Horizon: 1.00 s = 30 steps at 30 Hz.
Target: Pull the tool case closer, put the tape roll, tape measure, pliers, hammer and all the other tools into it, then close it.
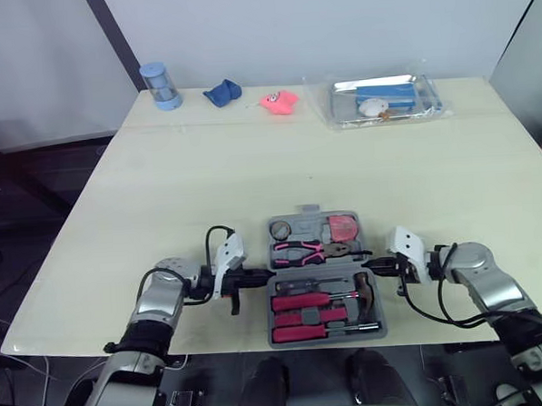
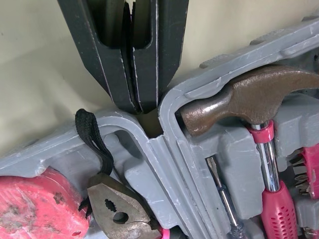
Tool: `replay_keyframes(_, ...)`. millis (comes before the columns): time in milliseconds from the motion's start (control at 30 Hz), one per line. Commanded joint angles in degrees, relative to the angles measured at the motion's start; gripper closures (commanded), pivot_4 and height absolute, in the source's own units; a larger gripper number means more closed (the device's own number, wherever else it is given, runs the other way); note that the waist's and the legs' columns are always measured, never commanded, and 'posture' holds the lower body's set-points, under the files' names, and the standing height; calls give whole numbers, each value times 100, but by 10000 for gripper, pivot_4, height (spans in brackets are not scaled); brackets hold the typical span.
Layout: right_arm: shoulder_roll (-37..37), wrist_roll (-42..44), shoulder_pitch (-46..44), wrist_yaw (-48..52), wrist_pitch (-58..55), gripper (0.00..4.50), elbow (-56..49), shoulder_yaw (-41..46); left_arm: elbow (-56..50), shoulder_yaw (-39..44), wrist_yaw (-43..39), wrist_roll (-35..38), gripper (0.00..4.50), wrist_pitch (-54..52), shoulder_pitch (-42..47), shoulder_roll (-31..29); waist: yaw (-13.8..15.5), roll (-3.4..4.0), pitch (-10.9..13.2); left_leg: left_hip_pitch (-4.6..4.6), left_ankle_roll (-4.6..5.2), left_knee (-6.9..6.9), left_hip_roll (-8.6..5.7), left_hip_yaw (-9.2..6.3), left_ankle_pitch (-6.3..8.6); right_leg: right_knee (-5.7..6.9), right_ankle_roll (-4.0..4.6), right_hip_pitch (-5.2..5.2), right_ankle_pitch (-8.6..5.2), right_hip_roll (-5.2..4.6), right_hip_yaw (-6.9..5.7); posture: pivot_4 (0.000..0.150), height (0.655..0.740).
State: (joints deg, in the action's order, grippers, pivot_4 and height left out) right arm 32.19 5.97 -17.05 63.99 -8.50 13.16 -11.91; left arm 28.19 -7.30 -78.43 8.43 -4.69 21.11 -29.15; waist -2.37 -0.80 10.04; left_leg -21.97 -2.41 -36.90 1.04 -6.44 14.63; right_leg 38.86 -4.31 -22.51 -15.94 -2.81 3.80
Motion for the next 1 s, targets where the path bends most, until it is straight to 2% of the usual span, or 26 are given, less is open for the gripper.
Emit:
replay_keyframes(33,-38,158,18,93,24,44654,-323,-4,4,-389,-106,-114,45000,-1,-79,169,0,0,0,0,0,0,0,0,0,0,0,0,0,0,0,1500,7400)
replay_keyframes(233,6,314,143,312,-285,44654,-591,-75,88,-369,-66,-163,45000,51,-17,179,3,1,-1,0,0,0,0,0,0,0,0,0,0,0,0,1500,7400)
replay_keyframes(633,27,110,132,99,-92,44654,-465,9,88,-291,46,-193,45000,108,-27,168,-2,4,-2,2,0,0,0,-1,0,1,0,2,0,0,0,1500,7400)
replay_keyframes(1000,351,432,290,17,-214,44654,-467,563,-320,322,483,137,45000,159,-174,-240,-10,4,-2,1,0,-3,0,-4,0,2,0,2,0,0,0,1500,7400)
